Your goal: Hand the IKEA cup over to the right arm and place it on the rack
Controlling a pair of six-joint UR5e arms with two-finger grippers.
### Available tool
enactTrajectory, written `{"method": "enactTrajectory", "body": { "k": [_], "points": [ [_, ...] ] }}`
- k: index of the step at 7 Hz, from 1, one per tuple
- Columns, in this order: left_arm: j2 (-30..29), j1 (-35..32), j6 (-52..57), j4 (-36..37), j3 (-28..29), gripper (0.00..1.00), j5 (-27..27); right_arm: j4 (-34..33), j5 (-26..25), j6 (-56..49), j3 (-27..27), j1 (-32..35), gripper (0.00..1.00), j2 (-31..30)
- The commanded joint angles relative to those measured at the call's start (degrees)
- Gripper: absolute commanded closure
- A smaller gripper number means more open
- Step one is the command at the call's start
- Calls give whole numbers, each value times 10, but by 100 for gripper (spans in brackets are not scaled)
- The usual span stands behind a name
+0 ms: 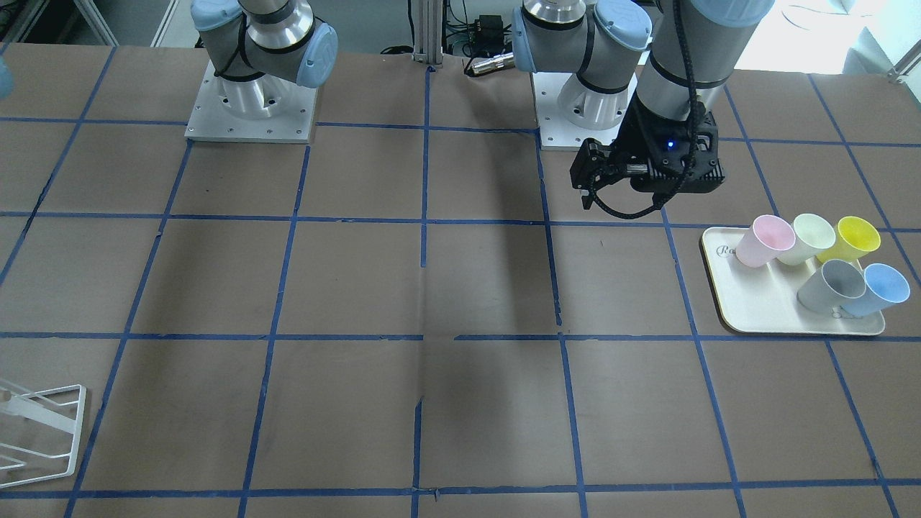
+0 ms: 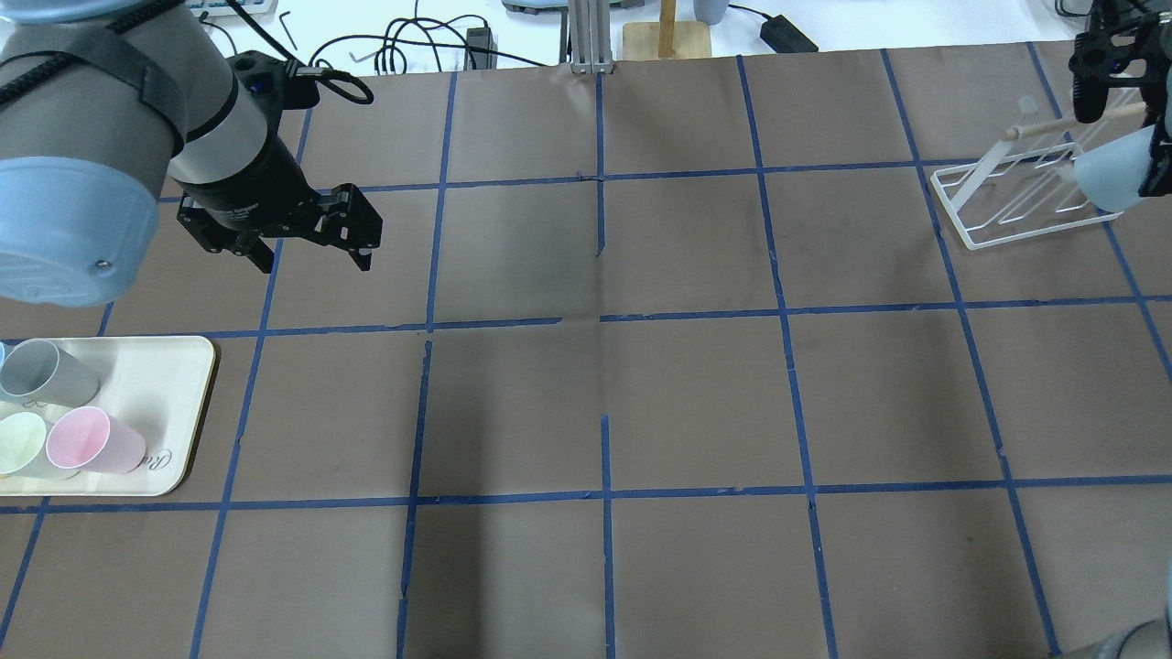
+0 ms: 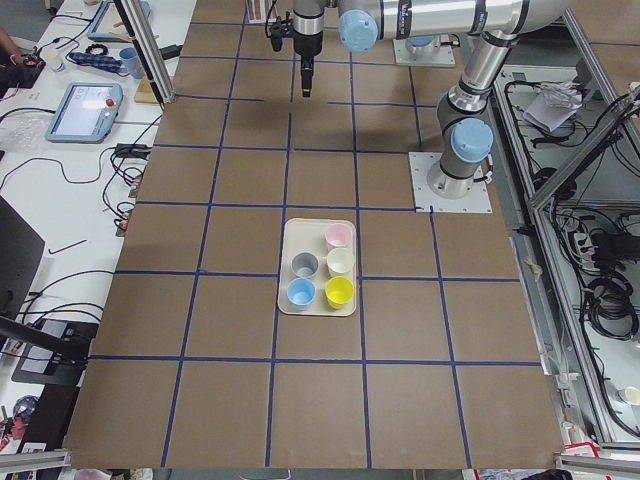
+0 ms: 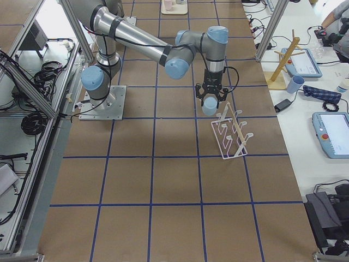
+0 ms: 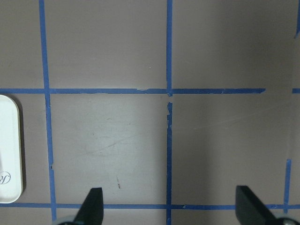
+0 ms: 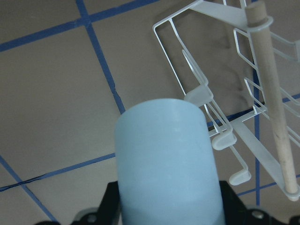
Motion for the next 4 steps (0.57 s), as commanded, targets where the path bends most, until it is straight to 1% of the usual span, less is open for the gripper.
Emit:
{"method": "enactTrajectory", "body": {
  "k": [1, 2, 3, 4],
  "points": [
    [8, -8, 4, -17, 4, 0, 1, -26, -5, 12, 2, 5, 78, 20],
    [11, 2, 6, -18, 6, 0, 1, -30, -5, 37, 1, 6, 77, 30],
    [0, 9, 6, -16, 6, 0, -5, -31, -3, 39, -1, 6, 76, 40],
    [-2, 18, 6, -17, 5, 0, -42, -30, -1, 55, -1, 7, 76, 43]
  ]
}}
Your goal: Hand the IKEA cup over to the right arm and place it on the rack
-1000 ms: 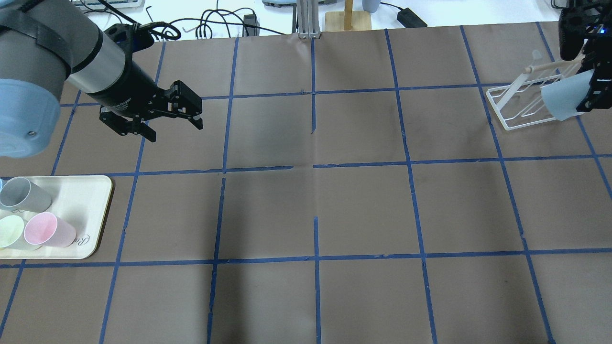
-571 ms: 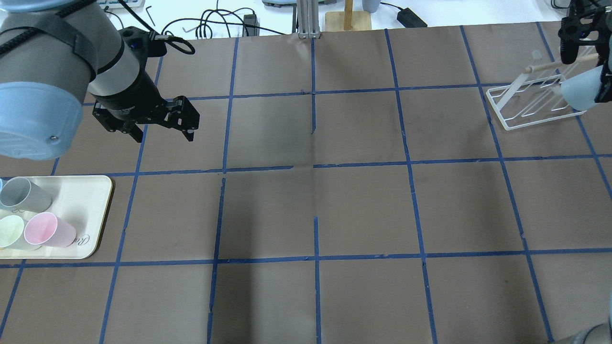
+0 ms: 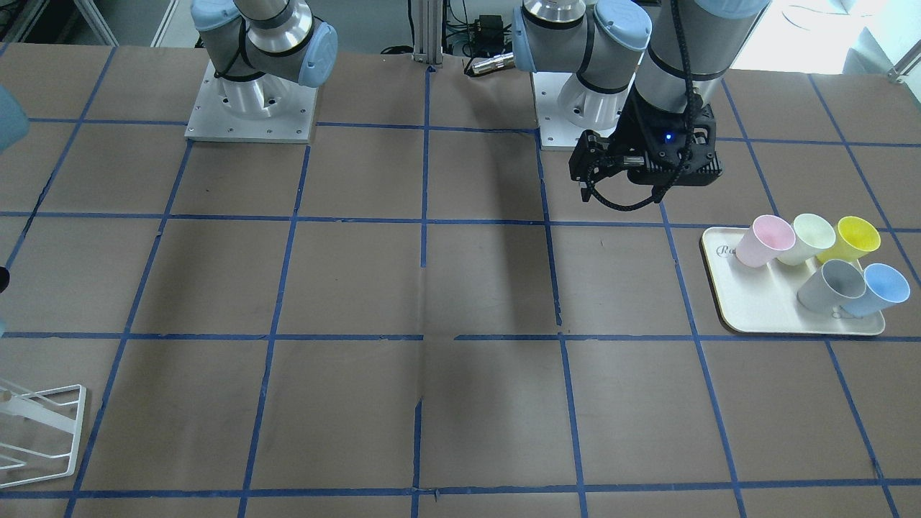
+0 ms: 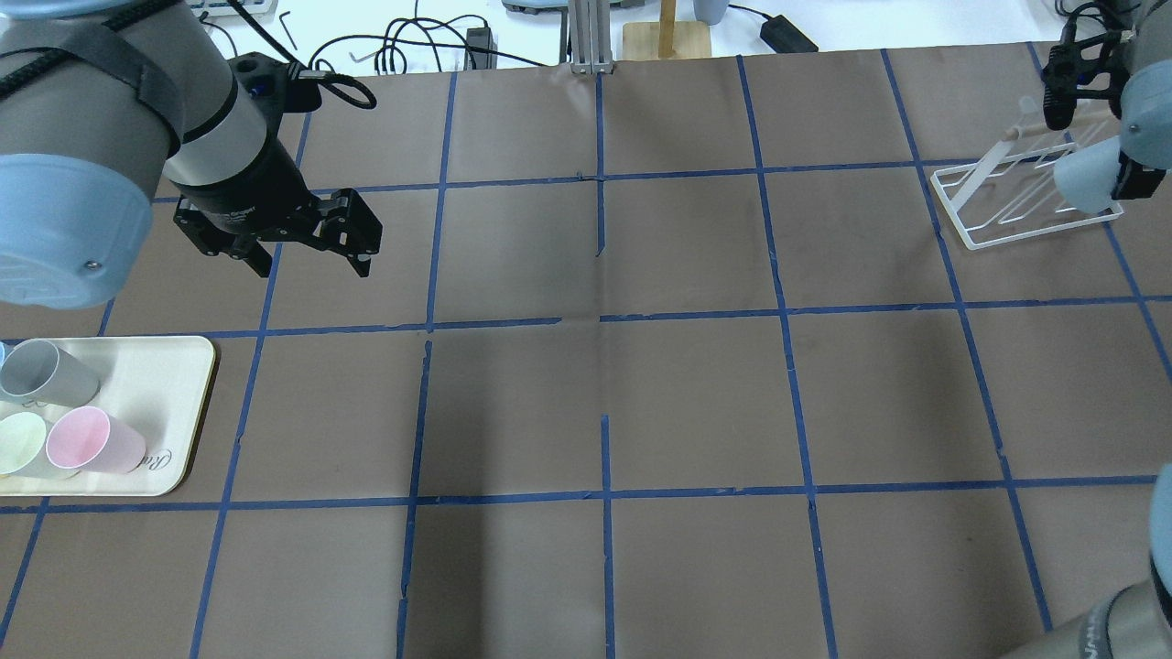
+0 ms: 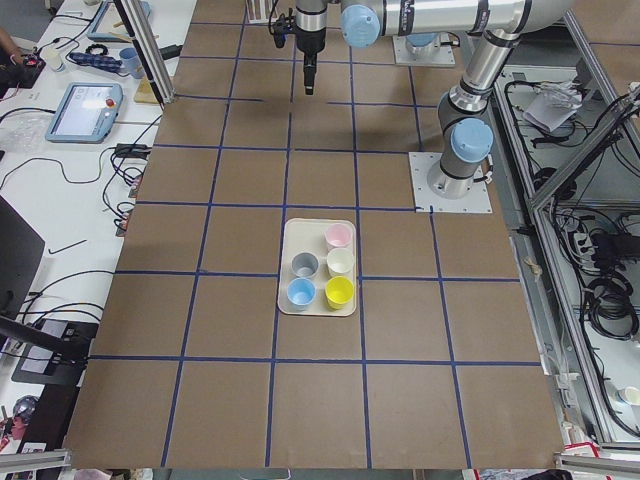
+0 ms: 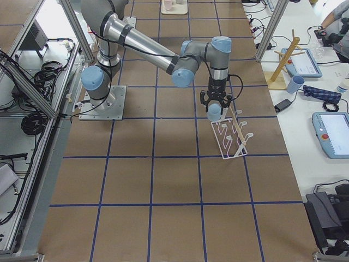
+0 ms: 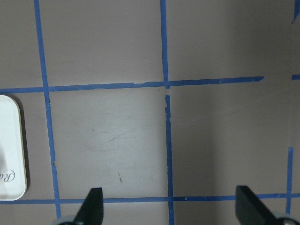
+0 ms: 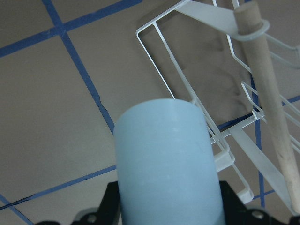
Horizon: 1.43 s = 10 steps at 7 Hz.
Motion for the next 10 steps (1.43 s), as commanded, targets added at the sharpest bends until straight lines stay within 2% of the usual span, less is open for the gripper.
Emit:
{"method": "enactTrajectory", "body": {
  "k": [1, 6, 8, 9, 10],
  "points": [
    [0, 12, 0, -1, -1, 0, -34, -1, 1, 33, -5, 4, 76, 7],
    [5, 14, 0, -2, 0, 0, -33, -32, 3, 27, -15, 12, 72, 29],
    [6, 13, -1, -2, 0, 0, -31, -30, 5, 32, -13, 12, 38, 33],
    [8, 12, -1, -7, -1, 0, -31, -29, 8, 24, -13, 12, 0, 33],
    [11, 11, -1, -13, 0, 0, -30, -27, 8, 24, -14, 12, 0, 32]
  ]
}}
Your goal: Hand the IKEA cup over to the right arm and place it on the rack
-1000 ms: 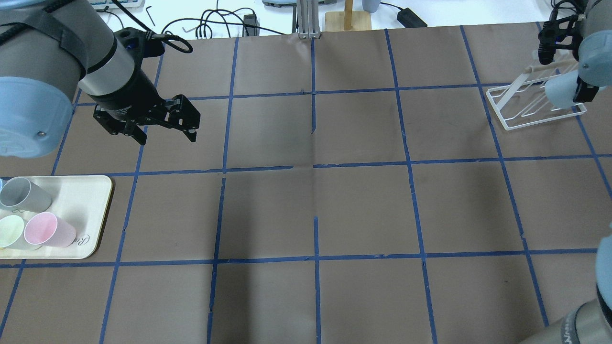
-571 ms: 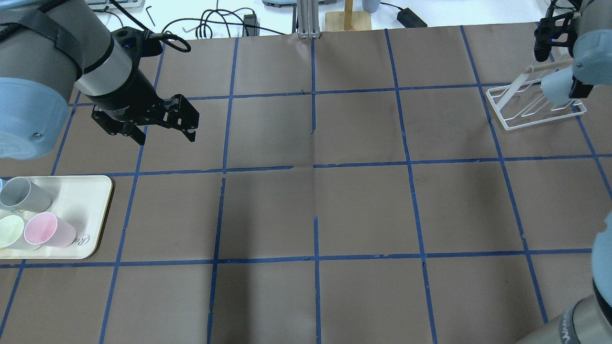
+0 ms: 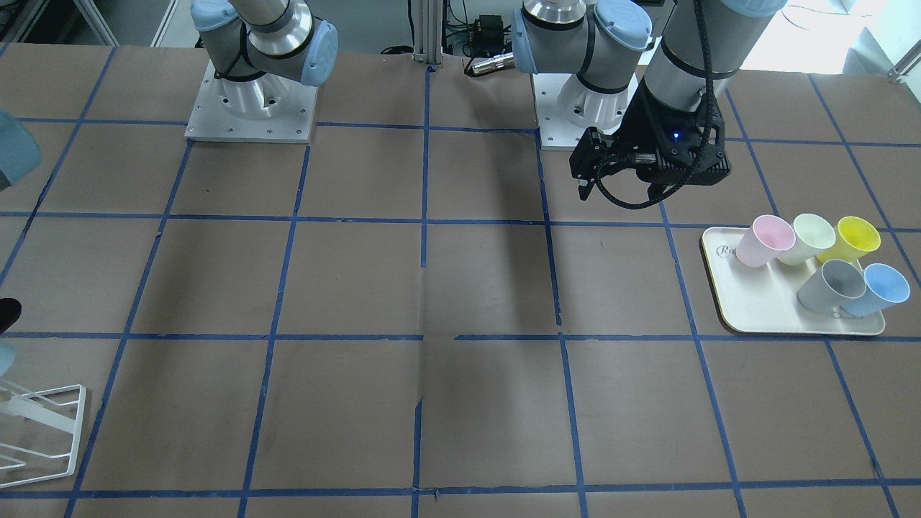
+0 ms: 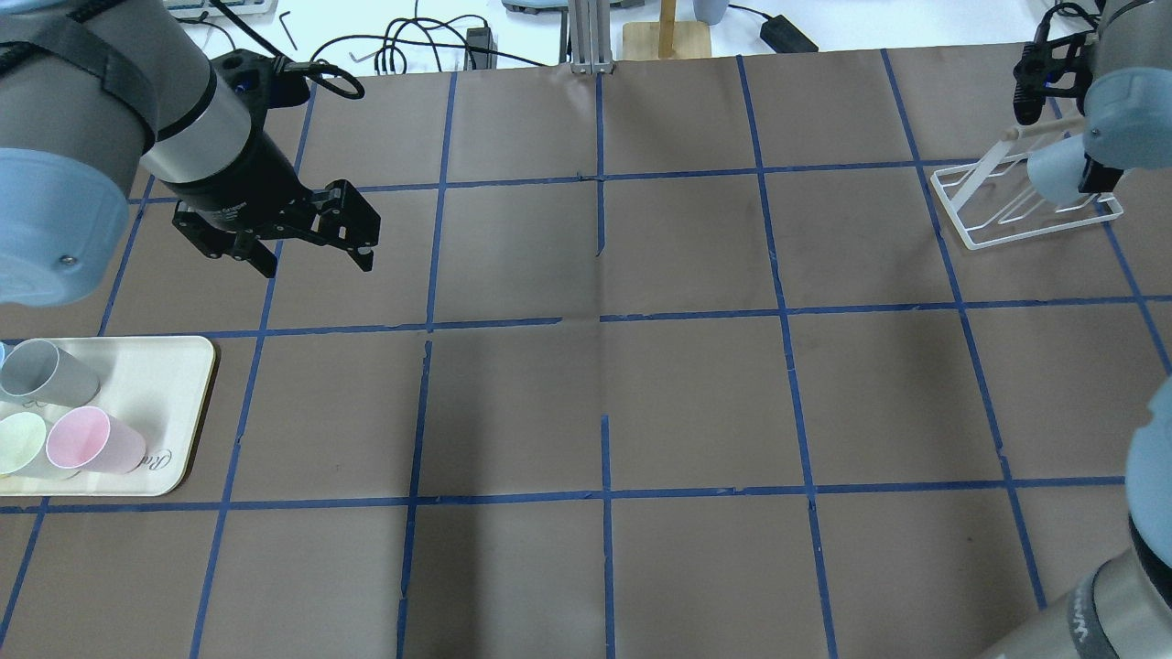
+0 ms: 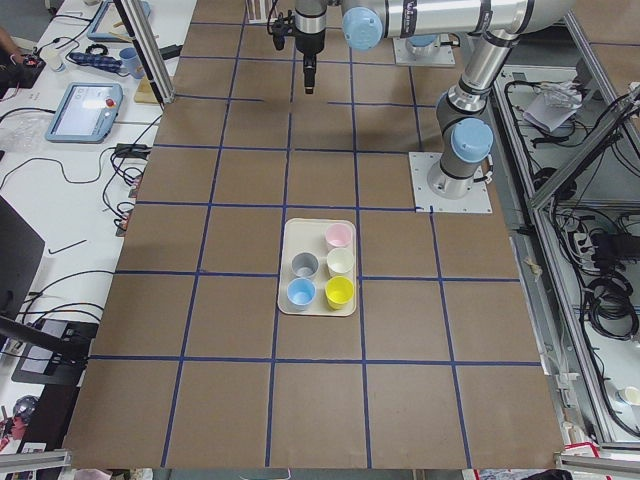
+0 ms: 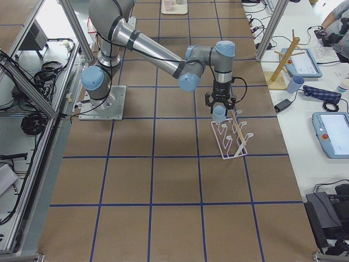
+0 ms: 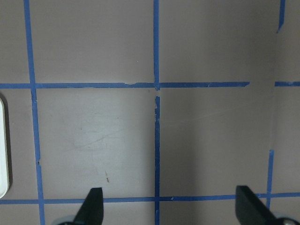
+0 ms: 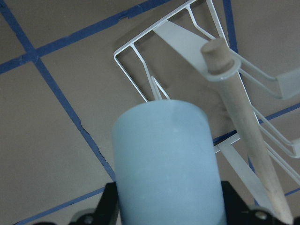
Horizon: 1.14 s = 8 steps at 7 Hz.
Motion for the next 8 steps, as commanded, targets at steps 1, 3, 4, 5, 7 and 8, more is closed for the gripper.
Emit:
{"method": "enactTrajectory", "body": {
  "k": [1, 3, 4, 5, 7, 8],
  "points": [
    [6, -1, 1, -6, -1, 0, 13, -2, 1, -1, -2, 0, 0, -2],
    [11, 0, 1, -17, 0, 0, 14, -3, 9, 6, -8, 0, 0, -5],
    [11, 1, 0, -17, 0, 0, 15, 8, 36, 6, -45, 6, 0, -6],
    [12, 0, 0, -17, 0, 0, 15, 51, 47, 25, -83, 31, 0, -15],
    [17, 0, 0, -20, 0, 0, 15, 107, 53, 194, -89, 100, 0, -60],
    [19, 0, 0, -21, -1, 0, 15, 133, 69, 282, -88, 138, 0, -86]
  ]
}}
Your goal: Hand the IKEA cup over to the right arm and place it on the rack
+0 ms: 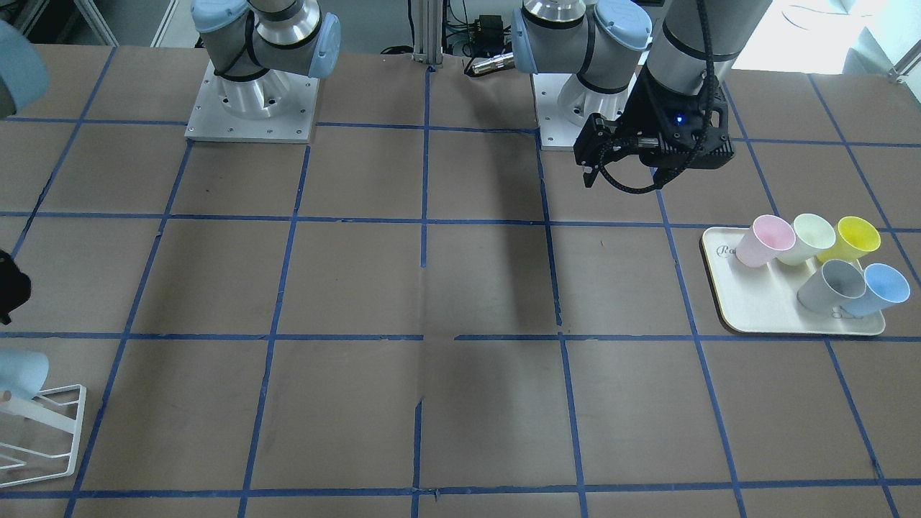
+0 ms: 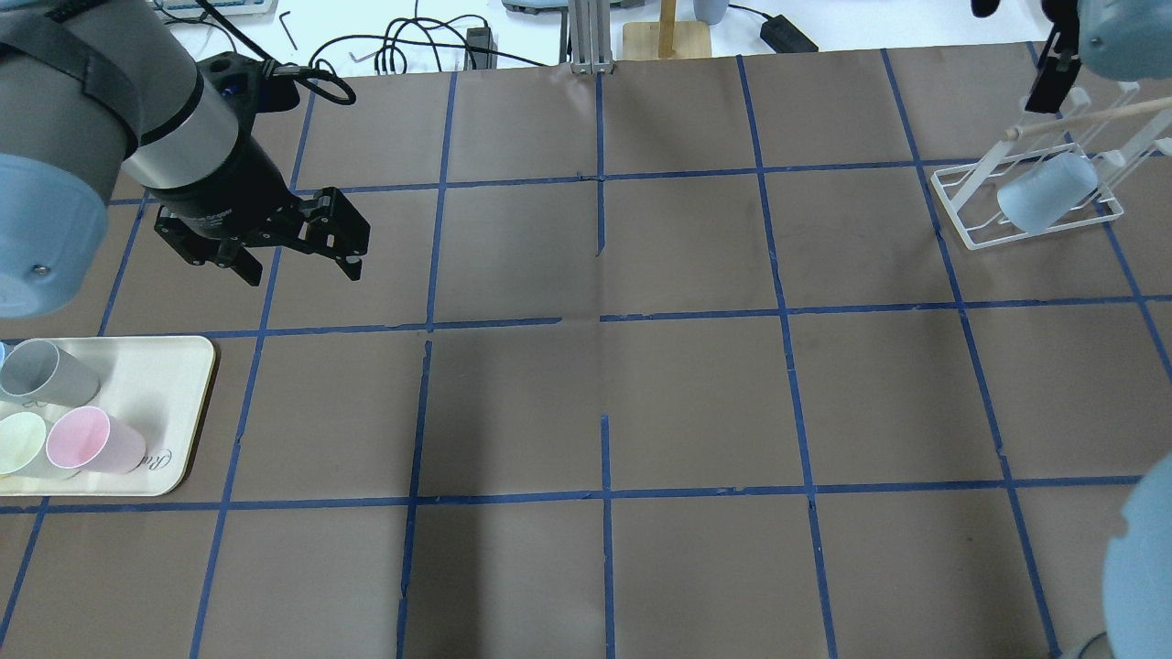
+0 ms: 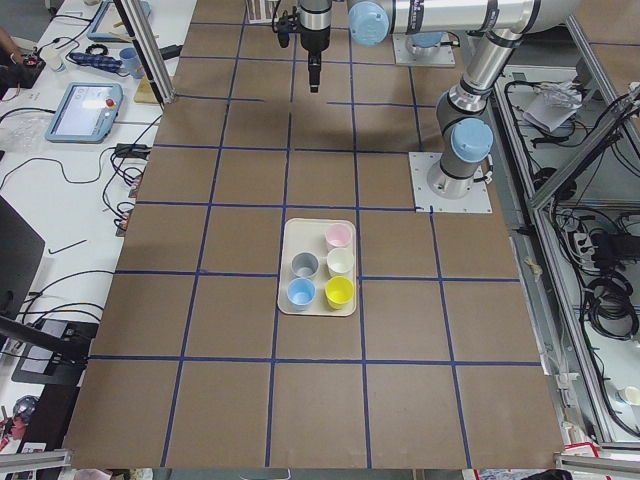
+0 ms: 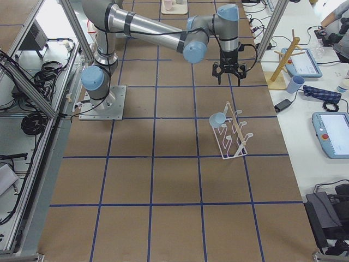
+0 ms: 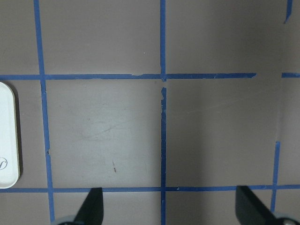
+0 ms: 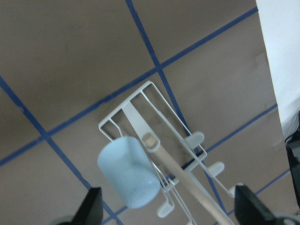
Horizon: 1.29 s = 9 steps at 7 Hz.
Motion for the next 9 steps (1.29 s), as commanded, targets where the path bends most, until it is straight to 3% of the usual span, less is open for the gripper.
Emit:
{"method": "enactTrajectory", "body": {
  "k": [1, 3, 5, 6, 9],
  "points": [
    [3, 0, 1, -2, -2, 0, 0, 69, 39, 187, 0, 83, 0, -60],
    [3, 1, 0, -1, -2, 0, 0, 141, 139, 474, -3, 105, 0, -78],
    [3, 2, 0, 0, -2, 0, 0, 167, 143, 669, 18, 128, 0, -102],
    [3, 1, 0, 0, -2, 0, 0, 171, 130, 722, 43, 136, 0, -121],
    [3, 2, 0, 0, -2, 0, 1, 204, 131, 786, 33, 105, 0, -123]
  ]
}}
